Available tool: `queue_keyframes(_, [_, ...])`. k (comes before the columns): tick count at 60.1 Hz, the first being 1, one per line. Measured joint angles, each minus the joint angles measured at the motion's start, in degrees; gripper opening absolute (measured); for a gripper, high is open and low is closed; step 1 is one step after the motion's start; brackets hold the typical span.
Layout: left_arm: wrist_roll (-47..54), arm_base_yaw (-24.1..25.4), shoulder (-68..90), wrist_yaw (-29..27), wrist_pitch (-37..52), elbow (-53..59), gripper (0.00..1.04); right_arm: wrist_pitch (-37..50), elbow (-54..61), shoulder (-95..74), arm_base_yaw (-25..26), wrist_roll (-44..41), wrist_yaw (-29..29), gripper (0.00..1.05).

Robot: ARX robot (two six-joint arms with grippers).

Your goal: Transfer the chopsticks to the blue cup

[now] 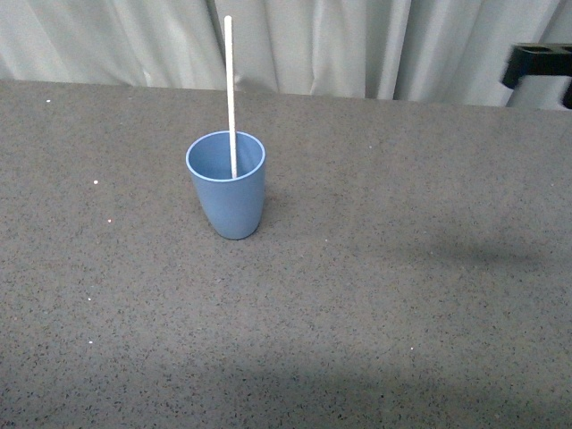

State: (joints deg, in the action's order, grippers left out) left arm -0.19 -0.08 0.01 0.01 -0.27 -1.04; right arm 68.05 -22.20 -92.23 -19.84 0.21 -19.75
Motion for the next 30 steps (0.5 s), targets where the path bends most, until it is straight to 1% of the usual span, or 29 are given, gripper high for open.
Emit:
queue_keyframes(4, [0.00,0.00,0.00,-0.02,0.00,0.00,0.98,-0.76,4.28,6.19,2.49,-0.02,2.67,0.00])
queue_keyframes(15, [0.00,0.00,0.00,-0.04,0.00,0.00,0.98,-3.82,11.26,16.00,6.78,-0.22,7.43,0.01])
queue_keyframes(20, [0.00,0.00,0.00,-0.02,0.00,0.00,0.98,-5.90,13.73,20.44,8.81,-0.20,8.74,0.01])
queue_keyframes(30, [0.00,0.00,0.00,-0.04,0.00,0.00,0.98,-10.23,16.74,27.80,11.21,-0.20,11.37,0.01])
